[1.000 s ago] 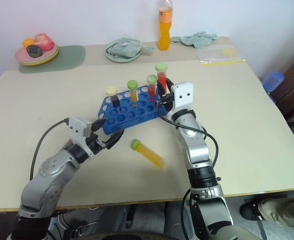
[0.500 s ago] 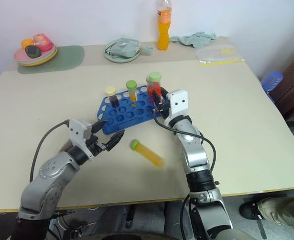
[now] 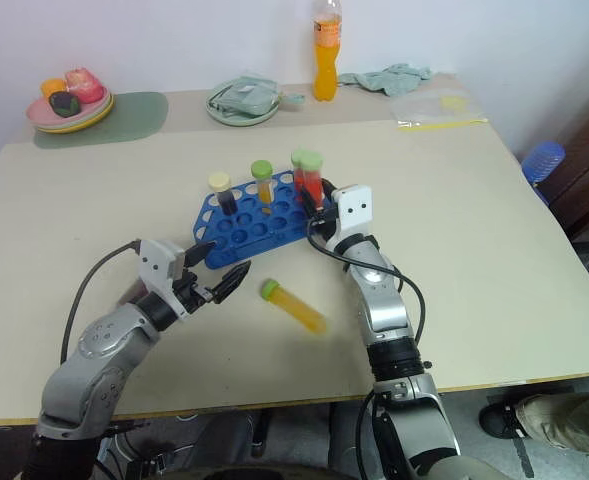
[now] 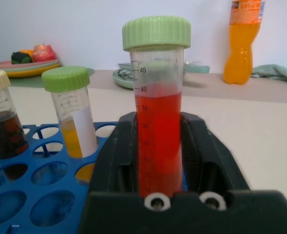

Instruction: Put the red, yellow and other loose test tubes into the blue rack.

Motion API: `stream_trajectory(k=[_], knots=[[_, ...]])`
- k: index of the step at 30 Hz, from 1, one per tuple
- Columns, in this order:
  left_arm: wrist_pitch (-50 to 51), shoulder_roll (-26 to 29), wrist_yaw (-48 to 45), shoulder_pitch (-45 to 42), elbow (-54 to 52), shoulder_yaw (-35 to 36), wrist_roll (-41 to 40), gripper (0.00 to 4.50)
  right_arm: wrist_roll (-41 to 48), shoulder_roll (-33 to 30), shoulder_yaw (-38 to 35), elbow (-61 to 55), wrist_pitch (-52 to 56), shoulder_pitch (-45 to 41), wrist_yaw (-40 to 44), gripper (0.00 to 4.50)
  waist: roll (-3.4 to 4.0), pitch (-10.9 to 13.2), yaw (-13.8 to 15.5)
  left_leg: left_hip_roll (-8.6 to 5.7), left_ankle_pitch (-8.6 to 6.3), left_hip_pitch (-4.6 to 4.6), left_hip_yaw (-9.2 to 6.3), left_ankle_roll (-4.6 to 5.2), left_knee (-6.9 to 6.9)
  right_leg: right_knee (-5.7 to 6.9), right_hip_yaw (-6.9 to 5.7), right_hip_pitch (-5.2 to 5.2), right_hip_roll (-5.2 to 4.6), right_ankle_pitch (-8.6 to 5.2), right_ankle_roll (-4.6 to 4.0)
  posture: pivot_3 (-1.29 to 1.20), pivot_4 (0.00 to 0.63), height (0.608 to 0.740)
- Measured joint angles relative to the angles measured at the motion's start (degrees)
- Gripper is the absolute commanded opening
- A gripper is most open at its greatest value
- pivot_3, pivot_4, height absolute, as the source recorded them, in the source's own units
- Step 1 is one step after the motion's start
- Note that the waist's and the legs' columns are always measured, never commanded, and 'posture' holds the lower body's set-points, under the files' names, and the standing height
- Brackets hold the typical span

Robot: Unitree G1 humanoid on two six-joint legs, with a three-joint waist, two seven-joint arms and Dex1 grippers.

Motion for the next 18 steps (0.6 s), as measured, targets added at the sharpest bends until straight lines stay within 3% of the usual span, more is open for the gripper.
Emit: stream_trajectory(k=[3, 8, 12, 16, 18], knots=[[0.0, 0.0, -0.1, 0.0, 0.0, 0.0, 0.0, 4.5, 0.1, -1.0, 0.3, -3.3, 0.4, 1.6, 1.3, 4.48, 0.01, 0.0, 0.1, 0.0, 0.0, 0.0, -0.01, 0.0, 0.01, 0.0, 0.01, 0.0, 0.0, 0.0, 0.0, 0.0, 0.15, 0.74], [0.0, 0.0, -0.3, 0.5, -0.1, 0.3, -0.1, 4.5, 3.3, -7.7, -1.1, -13.7, 7.0, 3.3, 5.3, 4.48, 0.0, 0.0, 0.4, -0.01, -0.01, 0.0, -0.01, 0.01, 0.03, -0.04, 0.01, 0.06, -0.01, 0.0, 0.01, 0.0, 0.15, 0.74], [0.0, 0.8, -1.2, 1.0, -0.1, 0.9, -0.1, 4.5, 12.0, -17.2, -6.1, -23.4, 21.1, 6.1, 10.6, 4.48, 0.0, 0.0, 0.4, 0.02, -0.02, 0.0, -0.02, 0.03, 0.02, -0.06, 0.0, 0.09, -0.01, 0.0, 0.0, 0.0, 0.15, 0.74], [0.0, 6.7, -6.5, 1.4, 0.0, 2.4, -1.2, 4.5, 23.2, -34.5, -7.1, -32.1, 44.1, 6.8, 19.4, 4.48, 0.07, 0.0, 0.3, 0.07, -0.06, -0.01, 0.01, 0.11, 0.01, -0.06, -0.01, 0.05, 0.0, -0.02, -0.03, 0.0, 0.15, 0.74], [0.0, 10.9, -10.0, 2.2, 0.5, 3.9, -1.4, 4.5, 28.0, -39.2, -6.5, -35.1, 53.3, 4.4, 21.7, 4.48, 0.1, 0.0, 0.0, 0.23, -0.09, 0.0, 0.06, 0.15, -0.01, -0.08, 0.0, 0.02, 0.04, -0.03, -0.07, 0.0, 0.15, 0.74]])
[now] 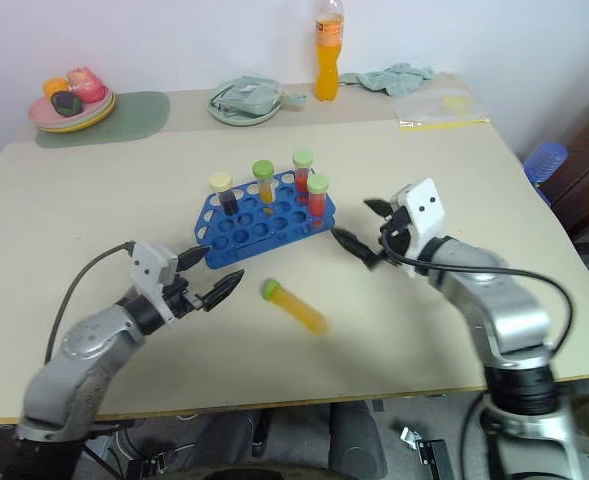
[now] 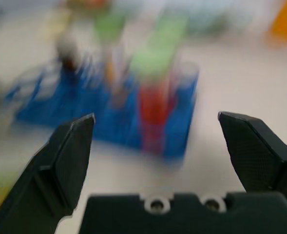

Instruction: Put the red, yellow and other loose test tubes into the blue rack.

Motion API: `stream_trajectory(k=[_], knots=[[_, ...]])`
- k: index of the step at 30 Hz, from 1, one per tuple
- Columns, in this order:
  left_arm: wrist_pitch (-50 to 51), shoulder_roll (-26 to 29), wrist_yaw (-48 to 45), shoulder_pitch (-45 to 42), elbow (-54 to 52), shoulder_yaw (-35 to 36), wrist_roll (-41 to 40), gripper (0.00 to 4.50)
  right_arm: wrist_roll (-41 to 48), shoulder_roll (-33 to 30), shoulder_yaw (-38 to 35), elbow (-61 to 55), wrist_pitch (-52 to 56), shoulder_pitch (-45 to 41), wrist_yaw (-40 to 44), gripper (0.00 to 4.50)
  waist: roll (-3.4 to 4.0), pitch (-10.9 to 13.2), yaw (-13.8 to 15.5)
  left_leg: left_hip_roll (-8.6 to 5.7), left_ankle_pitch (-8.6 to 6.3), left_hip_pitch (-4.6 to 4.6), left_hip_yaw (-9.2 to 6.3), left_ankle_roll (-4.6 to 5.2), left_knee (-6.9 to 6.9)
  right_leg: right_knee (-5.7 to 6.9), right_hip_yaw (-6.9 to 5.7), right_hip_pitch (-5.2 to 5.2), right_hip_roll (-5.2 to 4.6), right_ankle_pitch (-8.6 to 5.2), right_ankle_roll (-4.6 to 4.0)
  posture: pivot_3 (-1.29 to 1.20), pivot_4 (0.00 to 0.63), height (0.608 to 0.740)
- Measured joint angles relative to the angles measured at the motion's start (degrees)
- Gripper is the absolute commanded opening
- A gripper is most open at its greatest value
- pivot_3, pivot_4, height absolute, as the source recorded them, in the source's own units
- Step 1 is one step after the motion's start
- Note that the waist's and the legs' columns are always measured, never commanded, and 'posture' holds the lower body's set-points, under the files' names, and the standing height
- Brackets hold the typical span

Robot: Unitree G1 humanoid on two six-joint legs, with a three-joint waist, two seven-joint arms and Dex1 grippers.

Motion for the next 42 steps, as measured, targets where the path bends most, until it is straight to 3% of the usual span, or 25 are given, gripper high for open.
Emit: stream_trajectory(k=[5, 7, 9, 18, 24, 27, 32, 33, 38, 42], knots=[[-0.1, 6.9, -8.5, 1.7, 2.2, 1.2, -0.5, 4.5, 11.4, 1.5, 4.8, -2.8, 22.2, -13.5, 0.1, 4.48, -0.04, 0.0, 0.4, 0.29, -0.03, -0.05, 0.05, 0.03, 0.03, -0.17, -0.02, 0.01, 0.12, 0.01, -0.12, 0.0, 0.15, 0.74], [-0.1, 9.3, -11.7, 3.3, 2.6, 2.1, -1.4, 4.5, 13.4, 4.9, 9.0, -1.1, 31.7, -19.2, -2.3, 4.48, -0.05, 0.0, 0.5, 0.27, -0.03, -0.1, 0.03, 0.02, 0.03, -0.21, -0.02, -0.02, 0.1, 0.02, -0.15, 0.0, 0.15, 0.74], [0.0, 9.9, -13.3, 3.9, 2.5, 2.3, -2.0, 4.5, 15.5, 5.8, 12.2, 0.8, 35.3, -21.7, -4.0, 4.48, -0.05, 0.0, 0.7, 0.24, -0.03, -0.14, 0.0, 0.02, 0.04, -0.21, -0.03, -0.04, 0.06, 0.02, -0.16, 0.0, 0.15, 0.74], [0.3, 10.1, -15.0, 8.4, -2.7, 1.8, -2.6, 4.5, 30.4, 5.7, 25.2, 16.8, 36.9, -31.5, -17.0, 4.48, -0.06, 0.0, 0.4, 0.23, -0.04, -0.18, 0.03, 0.01, -0.01, -0.22, -0.03, -0.14, 0.03, 0.07, -0.13, 0.0, 0.15, 0.74], [0.4, 9.7, -14.4, 9.7, -4.5, 0.9, -2.6, 4.5, 35.5, 7.2, 29.4, 24.0, 36.9, -33.2, -24.5, 4.48, -0.05, 0.0, 0.4, 0.24, -0.04, -0.18, 0.03, 0.01, 0.0, -0.2, -0.03, -0.15, 0.06, 0.07, -0.13, 0.0, 0.15, 0.74], [0.5, 9.3, -13.7, 9.7, -5.0, 0.9, -2.6, 4.5, 37.1, 7.9, 30.1, 25.6, 36.9, -33.9, -27.1, 3.64, -0.05, 0.0, 0.4, 0.24, -0.04, -0.18, 0.03, 0.01, 0.0, -0.2, -0.03, -0.16, 0.06, 0.08, -0.12, 0.0, 0.15, 0.74], [0.6, 9.1, -12.9, 10.1, -5.5, 0.9, -2.6, 4.5, 39.5, 8.1, 30.5, 26.4, 36.9, -33.9, -30.4, 1.13, -0.05, 0.0, 0.4, 0.24, -0.04, -0.18, 0.03, 0.01, 0.0, -0.2, -0.03, -0.15, 0.07, 0.08, -0.12, 0.0, 0.15, 0.74], [0.6, 9.1, -12.9, 10.1, -5.5, 0.9, -2.6, 4.5, 39.8, 8.2, 30.5, 26.4, 36.9, -33.9, -30.8, 0.79, -0.05, 0.0, 0.4, 0.24, -0.04, -0.18, 0.04, 0.01, 0.0, -0.2, -0.03, -0.15, 0.07, 0.08, -0.12, 0.0, 0.15, 0.74], [0.6, 9.1, -12.4, 9.5, -5.5, 0.4, -2.6, 4.5, 40.7, 8.3, 28.1, 25.1, 36.8, -33.4, -32.4, 0.79, -0.05, 0.0, 0.4, 0.25, -0.04, -0.2, 0.03, 0.01, 0.0, -0.2, -0.03, -0.17, 0.09, 0.08, -0.12, 0.0, 0.15, 0.74], [0.8, 8.5, -12.0, 9.5, -5.4, 0.9, -3.3, 4.5, 34.0, 3.9, 24.3, 11.2, 28.6, -27.3, -26.6, 0.79, -0.07, 0.0, 0.6, 0.22, -0.04, -0.36, 0.01, 0.02, 0.06, -0.23, -0.14, -0.22, 0.1, 0.09, -0.09, 0.0, 0.15, 0.74]])
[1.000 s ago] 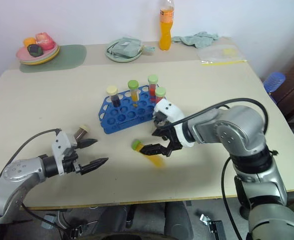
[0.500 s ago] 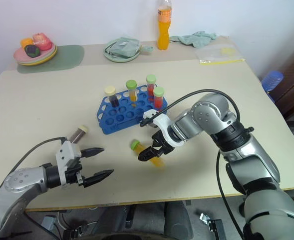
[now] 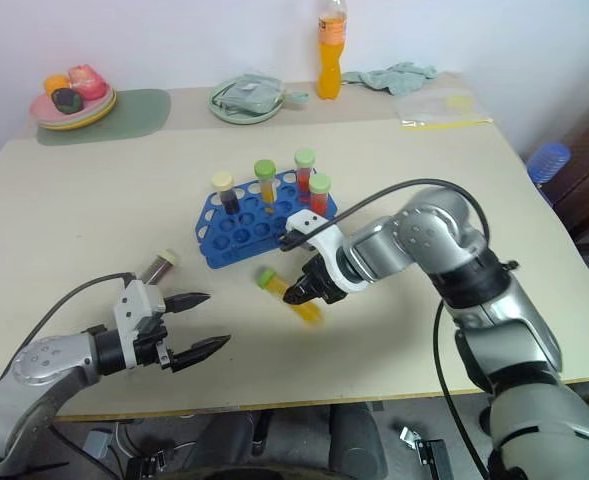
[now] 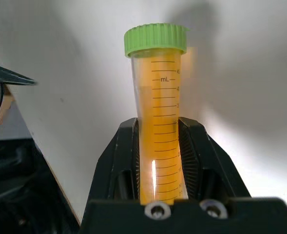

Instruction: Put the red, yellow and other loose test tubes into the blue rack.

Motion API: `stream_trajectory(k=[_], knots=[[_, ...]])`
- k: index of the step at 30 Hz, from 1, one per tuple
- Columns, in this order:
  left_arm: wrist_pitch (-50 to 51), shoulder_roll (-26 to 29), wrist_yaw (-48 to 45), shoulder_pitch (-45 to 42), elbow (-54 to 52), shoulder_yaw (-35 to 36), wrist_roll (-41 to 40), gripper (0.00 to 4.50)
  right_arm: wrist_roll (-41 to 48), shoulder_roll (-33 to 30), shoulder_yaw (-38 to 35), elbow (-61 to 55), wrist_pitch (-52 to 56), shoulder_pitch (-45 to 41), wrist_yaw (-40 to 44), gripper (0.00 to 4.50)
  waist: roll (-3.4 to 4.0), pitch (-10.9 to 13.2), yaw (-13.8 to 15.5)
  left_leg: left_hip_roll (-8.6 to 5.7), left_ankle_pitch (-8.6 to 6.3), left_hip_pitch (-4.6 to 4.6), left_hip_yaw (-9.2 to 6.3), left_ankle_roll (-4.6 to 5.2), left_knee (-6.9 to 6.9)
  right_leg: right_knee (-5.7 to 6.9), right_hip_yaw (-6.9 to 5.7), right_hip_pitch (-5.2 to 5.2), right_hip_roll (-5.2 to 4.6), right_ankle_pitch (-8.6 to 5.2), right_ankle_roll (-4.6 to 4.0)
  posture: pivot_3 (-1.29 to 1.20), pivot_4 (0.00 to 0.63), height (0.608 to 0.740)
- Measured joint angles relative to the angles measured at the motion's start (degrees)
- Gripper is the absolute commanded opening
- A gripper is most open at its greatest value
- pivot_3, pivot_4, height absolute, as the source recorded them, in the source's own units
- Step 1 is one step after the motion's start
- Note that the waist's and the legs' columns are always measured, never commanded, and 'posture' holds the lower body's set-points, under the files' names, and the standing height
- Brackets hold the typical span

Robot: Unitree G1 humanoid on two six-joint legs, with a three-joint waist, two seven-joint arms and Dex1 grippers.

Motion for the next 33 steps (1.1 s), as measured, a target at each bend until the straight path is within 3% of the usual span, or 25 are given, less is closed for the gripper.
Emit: stream_trajectory(k=[3, 6, 10, 14, 21, 33], knots=[[0.3, -0.5, 0.9, 0.0, 0.3, 0.9, -0.4, 4.5, -14.7, -6.2, 0.2, -9.3, -21.9, 10.0, 12.5, 0.79, 0.0, 0.0, -0.1, -0.01, 0.0, -0.03, 0.17, 0.0, 0.03, -0.02, -0.04, 0.0, 0.01, 0.02, 0.07, 0.0, 0.15, 0.74], [0.4, -1.7, 2.0, -1.1, 1.3, 2.0, -1.0, 4.5, -26.5, -5.7, -1.3, -9.5, -43.5, 19.2, 22.4, 0.79, -0.02, 0.0, -0.5, 0.11, 0.0, 0.1, 0.24, 0.0, 0.03, 0.02, 0.01, 0.07, 0.1, 0.02, 0.07, 0.0, 0.15, 0.74], [0.4, -4.7, 4.9, -4.1, 3.6, 4.6, -1.6, 4.5, -34.2, 8.6, -6.7, -2.6, -60.3, 23.3, 19.4, 0.79, -0.03, 0.0, -0.7, 0.3, 0.02, 0.31, 0.23, -0.04, -0.03, 0.15, 0.09, 0.11, 0.3, 0.1, -0.08, 0.0, 0.15, 0.74], [0.1, -6.4, 6.6, -6.3, 5.7, 5.3, -1.6, 4.5, -44.9, 19.4, -6.4, 4.3, -74.4, 22.8, 15.3, 0.79, -0.05, 0.0, -0.4, 0.24, 0.05, 0.32, 0.14, -0.2, -0.03, 0.14, 0.1, 0.12, 0.26, 0.11, -0.09, 0.0, 0.15, 0.74], [-0.5, -8.4, 9.4, -7.9, 6.7, 5.4, -1.6, 4.5, -55.4, 27.2, -6.0, 20.0, -86.1, 22.3, 13.0, 0.79, -0.04, 0.0, -0.4, 0.24, 0.09, 0.32, 0.11, -0.27, -0.07, 0.16, 0.11, 0.1, 0.27, 0.13, -0.12, 0.0, 0.15, 0.74], [-0.2, -8.7, 9.7, -6.9, 4.3, 4.6, -2.9, 4.5, -59.0, 32.7, -8.3, 28.9, -90.7, 20.5, 13.0, 0.79, -0.03, 0.0, -0.6, 0.26, 0.1, 0.36, 0.08, -0.3, -0.11, 0.19, 0.12, 0.1, 0.3, 0.13, -0.14, 0.0, 0.15, 0.74]])
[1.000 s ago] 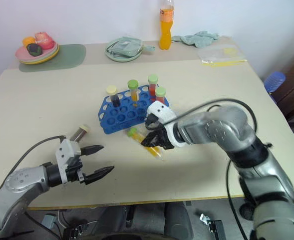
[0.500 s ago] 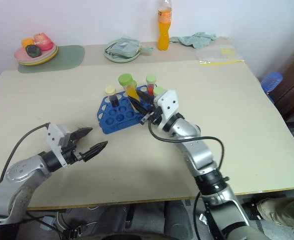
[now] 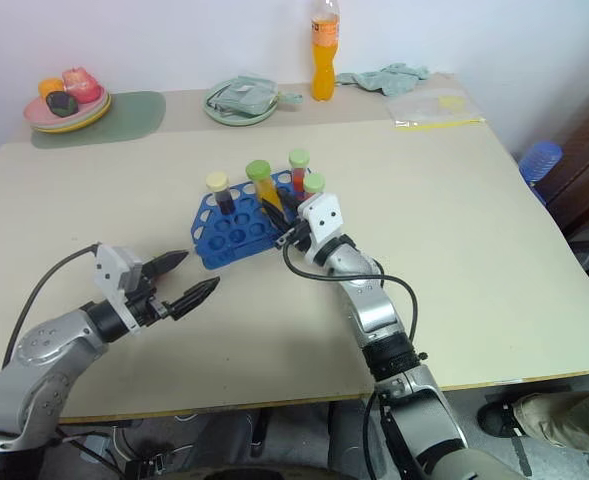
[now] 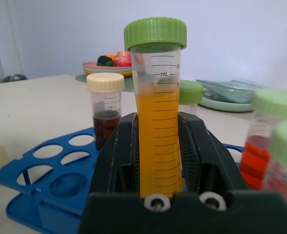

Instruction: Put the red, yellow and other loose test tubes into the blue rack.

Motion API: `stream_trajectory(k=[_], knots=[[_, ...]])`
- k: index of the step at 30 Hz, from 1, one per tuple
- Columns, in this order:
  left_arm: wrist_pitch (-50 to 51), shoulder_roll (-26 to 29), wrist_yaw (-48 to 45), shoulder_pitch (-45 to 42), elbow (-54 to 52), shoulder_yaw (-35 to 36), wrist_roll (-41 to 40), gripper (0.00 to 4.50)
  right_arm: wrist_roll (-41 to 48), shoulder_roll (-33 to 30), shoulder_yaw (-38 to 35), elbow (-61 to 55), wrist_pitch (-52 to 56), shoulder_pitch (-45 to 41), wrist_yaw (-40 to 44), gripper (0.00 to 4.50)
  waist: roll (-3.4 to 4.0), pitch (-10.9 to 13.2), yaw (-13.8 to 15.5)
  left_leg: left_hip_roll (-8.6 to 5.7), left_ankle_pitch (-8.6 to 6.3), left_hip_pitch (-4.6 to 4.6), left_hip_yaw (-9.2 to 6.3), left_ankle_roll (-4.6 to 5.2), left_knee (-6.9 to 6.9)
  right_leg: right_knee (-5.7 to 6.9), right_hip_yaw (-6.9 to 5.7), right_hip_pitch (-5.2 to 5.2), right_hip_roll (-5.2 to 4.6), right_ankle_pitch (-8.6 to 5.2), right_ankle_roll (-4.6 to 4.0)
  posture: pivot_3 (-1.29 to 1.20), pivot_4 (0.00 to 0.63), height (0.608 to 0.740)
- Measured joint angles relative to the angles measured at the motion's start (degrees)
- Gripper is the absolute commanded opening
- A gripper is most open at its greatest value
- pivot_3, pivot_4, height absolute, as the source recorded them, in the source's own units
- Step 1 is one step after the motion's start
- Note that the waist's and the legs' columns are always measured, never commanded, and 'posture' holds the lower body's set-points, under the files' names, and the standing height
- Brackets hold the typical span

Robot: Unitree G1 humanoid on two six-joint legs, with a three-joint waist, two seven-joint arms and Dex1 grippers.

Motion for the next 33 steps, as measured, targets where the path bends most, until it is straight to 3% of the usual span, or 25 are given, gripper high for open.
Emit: stream_trajectory(k=[8, 11, 15, 16, 23, 27, 31, 33], knots=[[0.0, -0.2, 0.1, -0.1, -0.1, -0.5, 0.0, 4.5, -1.0, 2.1, -1.1, 2.3, -1.3, -0.1, 0.4, 0.79, 0.0, 0.0, 0.0, 0.0, 0.0, 0.01, 0.0, 0.0, 0.0, 0.0, 0.01, 0.0, 0.01, 0.0, 0.0, 0.0, 0.15, 0.74], [0.0, -0.2, 0.1, -0.1, -0.1, -1.1, 0.0, 4.5, -0.7, 2.2, -1.7, 2.4, -1.3, -0.1, 1.7, 2.07, 0.0, 0.0, 0.0, 0.0, 0.0, 0.01, 0.0, -0.01, -0.01, 0.01, 0.01, 0.0, 0.01, 0.0, 0.0, 0.0, 0.15, 0.74], [0.0, -0.2, 0.1, -0.3, -0.1, -1.1, 0.0, 4.5, 0.1, 2.5, -1.9, 2.5, -1.3, -0.1, 3.2, 4.18, 0.01, 0.0, -0.1, 0.0, 0.0, 0.01, 0.0, -0.01, -0.01, 0.01, 0.01, -0.01, 0.01, 0.0, 0.0, 0.0, 0.15, 0.74], [0.0, -0.1, 0.1, -0.3, -0.1, -1.1, 0.0, 4.5, 0.1, 2.6, -2.0, 2.5, -1.3, -0.1, 3.2, 4.47, 0.01, 0.0, -0.1, 0.0, 0.0, 0.01, 0.0, -0.01, -0.01, 0.01, 0.01, -0.01, 0.01, 0.0, 0.0, 0.0, 0.15, 0.74], [0.0, 0.0, 1.0, -0.7, -0.1, -0.7, 0.0, 4.5, -0.7, 2.0, -2.2, -1.6, -1.4, 0.3, 3.4, 4.47, 0.01, 0.0, 0.0, 0.0, 0.0, 0.01, -0.04, -0.01, 0.0, 0.01, 0.01, -0.01, 0.01, 0.0, 0.0, 0.0, 0.15, 0.74], [4.9, 1.4, 6.0, -5.0, 0.9, 5.4, -2.1, 4.5, -0.4, 0.4, -2.1, -8.5, 0.7, 0.4, 4.9, 4.47, 0.0, 0.0, 0.0, 0.0, 0.02, 0.01, -0.09, -0.03, 0.01, 0.06, 0.0, -0.01, 0.02, 0.0, 0.0, 0.0, 0.15, 0.74], [17.9, 11.1, 10.1, -10.4, 3.8, 10.3, -3.7, 4.5, 1.5, -2.4, -2.1, -15.4, 6.0, 0.4, 7.5, 4.47, 0.0, 0.0, -0.1, -0.01, 0.02, 0.02, -0.09, -0.03, 0.0, 0.08, 0.01, -0.02, 0.04, 0.0, 0.0, 0.0, 0.15, 0.74], [24.1, 17.7, 10.1, -12.6, 4.6, 9.4, -3.4, 4.5, 2.8, -5.1, -2.1, -18.2, 9.2, 0.4, 10.0, 4.47, 0.01, 0.0, -0.1, -0.02, 0.01, 0.02, -0.08, -0.03, 0.0, 0.06, 0.01, 0.0, 0.04, 0.0, 0.01, 0.0, 0.15, 0.74]])
